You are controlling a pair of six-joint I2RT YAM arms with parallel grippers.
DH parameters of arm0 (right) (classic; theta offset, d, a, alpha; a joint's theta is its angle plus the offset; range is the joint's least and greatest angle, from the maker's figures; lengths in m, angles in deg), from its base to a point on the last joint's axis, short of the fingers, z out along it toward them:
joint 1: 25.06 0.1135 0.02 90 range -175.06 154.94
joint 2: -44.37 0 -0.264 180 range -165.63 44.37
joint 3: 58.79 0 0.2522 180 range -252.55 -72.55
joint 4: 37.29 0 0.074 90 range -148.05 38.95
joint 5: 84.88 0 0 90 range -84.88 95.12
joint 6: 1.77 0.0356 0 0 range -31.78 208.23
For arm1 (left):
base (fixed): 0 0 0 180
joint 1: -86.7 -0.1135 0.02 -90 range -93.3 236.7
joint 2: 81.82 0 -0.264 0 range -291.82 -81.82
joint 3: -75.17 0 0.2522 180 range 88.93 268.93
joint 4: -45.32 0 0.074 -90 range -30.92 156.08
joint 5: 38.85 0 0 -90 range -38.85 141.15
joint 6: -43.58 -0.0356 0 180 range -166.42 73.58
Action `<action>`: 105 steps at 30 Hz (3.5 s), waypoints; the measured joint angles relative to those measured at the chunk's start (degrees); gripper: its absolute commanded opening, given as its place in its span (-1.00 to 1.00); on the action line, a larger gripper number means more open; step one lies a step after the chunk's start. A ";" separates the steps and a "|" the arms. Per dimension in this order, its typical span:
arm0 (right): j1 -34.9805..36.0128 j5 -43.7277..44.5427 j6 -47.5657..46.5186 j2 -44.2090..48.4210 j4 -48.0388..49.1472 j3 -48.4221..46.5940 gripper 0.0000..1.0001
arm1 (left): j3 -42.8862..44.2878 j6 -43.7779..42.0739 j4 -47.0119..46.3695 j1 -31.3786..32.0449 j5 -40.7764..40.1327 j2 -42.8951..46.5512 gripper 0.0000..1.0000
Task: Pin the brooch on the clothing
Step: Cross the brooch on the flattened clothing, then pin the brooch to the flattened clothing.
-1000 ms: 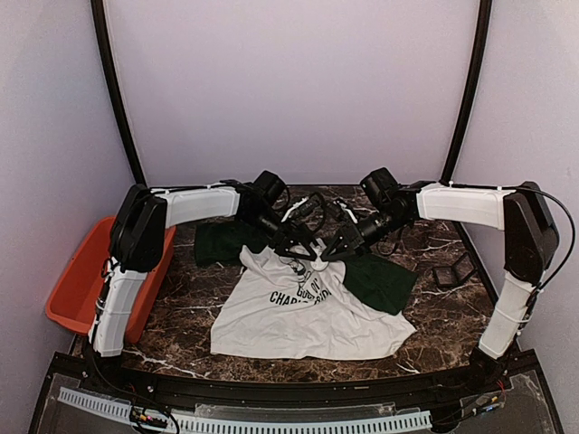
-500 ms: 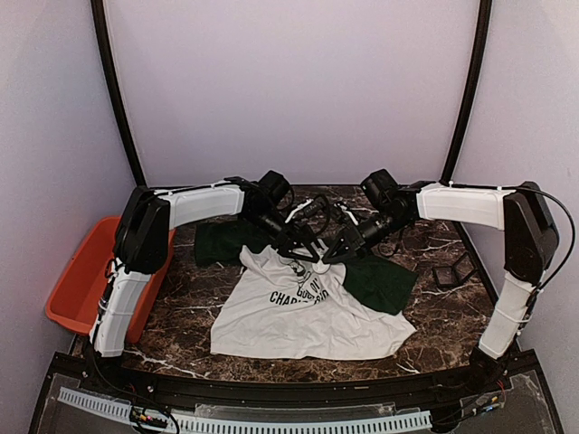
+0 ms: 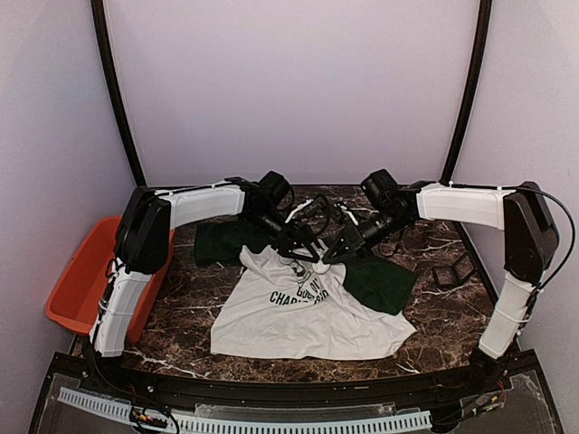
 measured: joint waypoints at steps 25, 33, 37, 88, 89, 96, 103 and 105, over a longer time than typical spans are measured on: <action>-2.23 -3.30 2.80 0.33 3.19 0.55 -1.00 | -1.38 5.14 -6.49 1.36 3.28 0.13 0.33; -3.58 -4.31 2.95 1.97 4.42 2.60 -1.00 | -12.87 25.51 -31.61 -0.76 7.65 1.92 0.62; -3.63 -4.70 2.97 2.25 4.90 2.82 -1.00 | -19.85 52.68 -63.69 -1.92 10.08 1.70 0.57; -4.52 -3.37 5.25 2.69 3.30 1.20 -1.00 | -8.00 2.78 -12.02 0.90 -6.71 7.37 0.70; -4.52 -3.37 5.18 2.69 3.26 1.20 -1.00 | -7.91 2.69 -11.74 0.90 -6.67 7.21 0.66; -4.52 -3.34 4.48 2.67 3.10 1.20 -1.00 | -7.15 3.15 -11.19 -0.35 -4.17 6.80 0.43; -4.52 -3.34 4.02 2.64 2.99 1.20 -1.00 | -6.25 3.65 -11.08 -1.49 -2.89 6.80 0.35; -4.52 -3.32 3.98 2.54 2.97 1.20 -1.00 | -6.25 3.91 -11.06 -1.51 -2.64 6.71 0.26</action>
